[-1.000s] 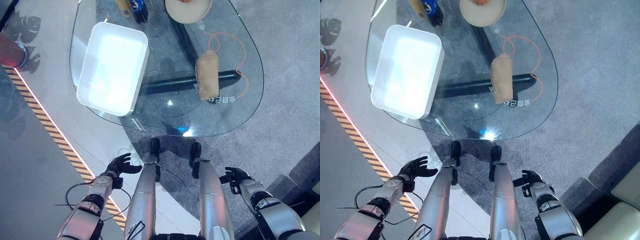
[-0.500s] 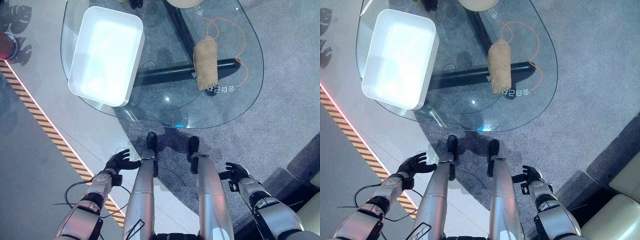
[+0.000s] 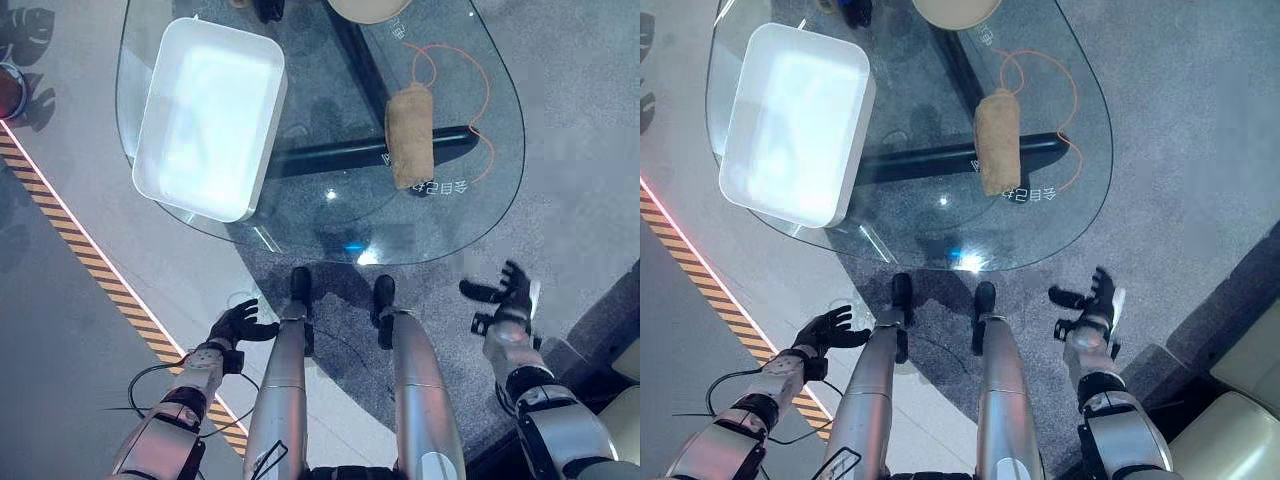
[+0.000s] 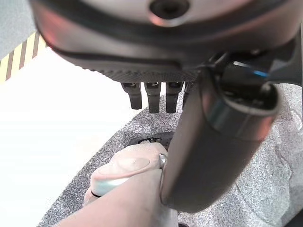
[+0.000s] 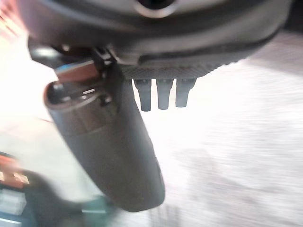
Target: Wipe the table with a cloth and put it in the basket.
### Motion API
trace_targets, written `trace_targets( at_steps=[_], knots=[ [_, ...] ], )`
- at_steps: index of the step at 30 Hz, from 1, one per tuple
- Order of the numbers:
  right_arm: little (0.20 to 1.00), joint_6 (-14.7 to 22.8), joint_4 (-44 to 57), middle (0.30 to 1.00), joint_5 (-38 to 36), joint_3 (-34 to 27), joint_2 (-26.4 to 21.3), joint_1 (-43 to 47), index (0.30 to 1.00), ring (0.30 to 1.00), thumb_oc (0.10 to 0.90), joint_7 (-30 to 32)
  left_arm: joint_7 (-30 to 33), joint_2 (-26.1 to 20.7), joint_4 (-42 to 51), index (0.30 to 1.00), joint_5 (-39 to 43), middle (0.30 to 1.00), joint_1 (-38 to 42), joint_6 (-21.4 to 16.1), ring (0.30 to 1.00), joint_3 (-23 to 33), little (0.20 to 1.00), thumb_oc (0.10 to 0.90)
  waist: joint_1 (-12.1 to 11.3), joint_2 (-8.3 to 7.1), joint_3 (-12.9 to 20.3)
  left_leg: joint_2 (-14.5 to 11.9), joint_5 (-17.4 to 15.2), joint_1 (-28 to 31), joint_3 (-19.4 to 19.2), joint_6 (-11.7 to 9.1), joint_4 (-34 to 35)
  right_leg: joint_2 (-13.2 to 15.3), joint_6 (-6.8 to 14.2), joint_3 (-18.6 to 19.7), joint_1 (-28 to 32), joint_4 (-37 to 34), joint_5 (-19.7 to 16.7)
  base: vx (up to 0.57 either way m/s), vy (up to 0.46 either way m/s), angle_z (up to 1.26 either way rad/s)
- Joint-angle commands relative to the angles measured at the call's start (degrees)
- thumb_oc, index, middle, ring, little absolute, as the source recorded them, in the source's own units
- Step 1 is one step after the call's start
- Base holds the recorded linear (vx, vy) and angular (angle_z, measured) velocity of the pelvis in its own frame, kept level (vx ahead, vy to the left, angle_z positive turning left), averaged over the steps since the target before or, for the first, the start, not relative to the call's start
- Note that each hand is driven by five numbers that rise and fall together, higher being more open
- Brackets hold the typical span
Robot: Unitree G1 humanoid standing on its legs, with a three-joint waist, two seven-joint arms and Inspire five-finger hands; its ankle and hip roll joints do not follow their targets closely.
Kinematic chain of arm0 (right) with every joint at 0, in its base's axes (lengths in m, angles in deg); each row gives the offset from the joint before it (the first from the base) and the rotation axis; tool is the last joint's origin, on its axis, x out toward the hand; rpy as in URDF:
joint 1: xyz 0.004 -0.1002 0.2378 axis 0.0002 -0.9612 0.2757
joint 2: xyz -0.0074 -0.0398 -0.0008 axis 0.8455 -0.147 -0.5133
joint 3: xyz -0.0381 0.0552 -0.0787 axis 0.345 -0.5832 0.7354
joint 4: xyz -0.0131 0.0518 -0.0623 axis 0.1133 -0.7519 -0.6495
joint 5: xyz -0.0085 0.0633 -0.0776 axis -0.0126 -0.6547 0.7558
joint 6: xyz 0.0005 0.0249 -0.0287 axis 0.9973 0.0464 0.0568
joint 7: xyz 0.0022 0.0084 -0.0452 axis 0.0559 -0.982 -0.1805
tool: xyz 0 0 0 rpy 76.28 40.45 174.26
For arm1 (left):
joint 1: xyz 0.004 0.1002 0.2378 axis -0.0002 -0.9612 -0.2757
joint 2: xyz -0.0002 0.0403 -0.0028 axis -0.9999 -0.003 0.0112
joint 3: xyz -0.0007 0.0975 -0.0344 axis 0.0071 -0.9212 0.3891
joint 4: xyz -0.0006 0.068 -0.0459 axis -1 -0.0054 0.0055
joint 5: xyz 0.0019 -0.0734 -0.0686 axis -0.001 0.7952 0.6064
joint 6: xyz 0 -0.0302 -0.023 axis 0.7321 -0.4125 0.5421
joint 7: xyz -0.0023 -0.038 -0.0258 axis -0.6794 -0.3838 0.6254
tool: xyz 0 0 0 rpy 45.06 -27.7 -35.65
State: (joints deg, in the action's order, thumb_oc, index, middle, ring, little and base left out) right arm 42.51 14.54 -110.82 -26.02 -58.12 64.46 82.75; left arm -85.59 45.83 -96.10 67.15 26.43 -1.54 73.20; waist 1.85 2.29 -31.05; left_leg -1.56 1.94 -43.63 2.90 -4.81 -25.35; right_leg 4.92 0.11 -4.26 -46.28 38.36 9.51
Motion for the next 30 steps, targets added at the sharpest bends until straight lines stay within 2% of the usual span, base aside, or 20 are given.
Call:
trace_targets(
  at_steps=[1,6,11,15,19,24,30],
  knots=[
    [0.900,4.8,6.6,0.900,-0.9,-2.5,-5.0,-1.3,0.900,0.900,0.800,9.7,0.9,-0.1,0.0,0.900,0.3,0.900,-6.5,-1.3,0.900,-0.7,0.900,0.800,-0.2,-0.52,1.3,2.2,-7.4,-0.4,-2.8,3.1,-9.3,-2.2,-0.1,0.7,3.4,-4.3,-3.5,0.00,0.000,0.00],
    [0.900,8.3,13.6,0.900,0.6,-3.2,-5.5,3.0,0.900,0.900,0.800,17.9,1.0,0.3,-0.2,0.900,0.7,0.900,-6.5,-1.5,0.900,-1.6,0.900,0.800,-0.2,-0.17,1.3,2.3,-7.5,0.0,-2.9,3.2,-8.9,-2.3,-0.3,0.7,3.6,-4.4,-3.4,0.00,0.000,0.00],
    [0.900,6.0,21.8,0.900,5.9,-1.5,-5.7,7.8,0.900,0.900,0.800,22.1,1.6,1.2,0.2,0.900,1.2,0.900,-6.1,-0.7,0.900,-2.3,0.900,0.800,-0.3,0.35,1.3,2.4,-7.2,0.5,-3.1,3.2,-7.8,-2.4,-0.5,1.1,3.6,-4.8,-3.1,0.00,0.022,-0.01],
    [0.900,4.2,26.6,0.900,8.3,0.2,-5.8,9.6,0.900,0.900,0.800,22.7,1.7,1.6,0.4,0.900,1.0,0.900,-6.3,-0.6,0.900,-2.4,0.900,0.800,-0.3,0.54,1.3,2.4,-7.0,1.0,-3.3,3.1,-7.1,-2.4,-0.6,1.4,4.0,-5.3,-3.1,0.00,0.007,-0.01],
    [0.900,0.4,30.2,0.900,11.6,3.4,-5.5,13.2,0.900,0.900,0.800,22.3,1.5,2.4,0.7,0.900,0.5,0.900,-6.0,-0.1,0.900,-2.3,0.900,0.800,-0.4,1.07,1.3,2.3,-6.6,2.0,-3.7,2.9,-6.1,-2.2,-0.8,1.7,4.6,-6.1,-3.0,0.01,0.023,0.00],
    [0.900,-2.6,29.6,0.900,12.0,5.9,-5.2,15.9,0.900,0.900,0.800,20.3,1.7,3.1,0.9,0.900,0.5,0.900,-5.8,0.0,0.900,-2.8,0.900,0.800,-0.7,1.54,1.3,2.3,-6.3,2.7,-4.0,2.8,-5.2,-2.2,-1.1,1.7,5.1,-6.7,-2.9,0.00,0.016,-0.02],
    [0.900,-8.2,26.3,0.900,12.8,10.4,-4.8,20.2,0.900,0.900,0.800,17.2,1.6,3.8,0.8,0.900,0.2,0.900,-5.8,-0.5,0.900,-3.3,0.900,0.800,-1.4,2.38,1.3,2.4,-5.9,3.6,-4.3,2.6,-4.2,-2.0,-1.5,1.7,5.6,-7.0,-2.8,0.00,0.000,0.00]
  ],
)
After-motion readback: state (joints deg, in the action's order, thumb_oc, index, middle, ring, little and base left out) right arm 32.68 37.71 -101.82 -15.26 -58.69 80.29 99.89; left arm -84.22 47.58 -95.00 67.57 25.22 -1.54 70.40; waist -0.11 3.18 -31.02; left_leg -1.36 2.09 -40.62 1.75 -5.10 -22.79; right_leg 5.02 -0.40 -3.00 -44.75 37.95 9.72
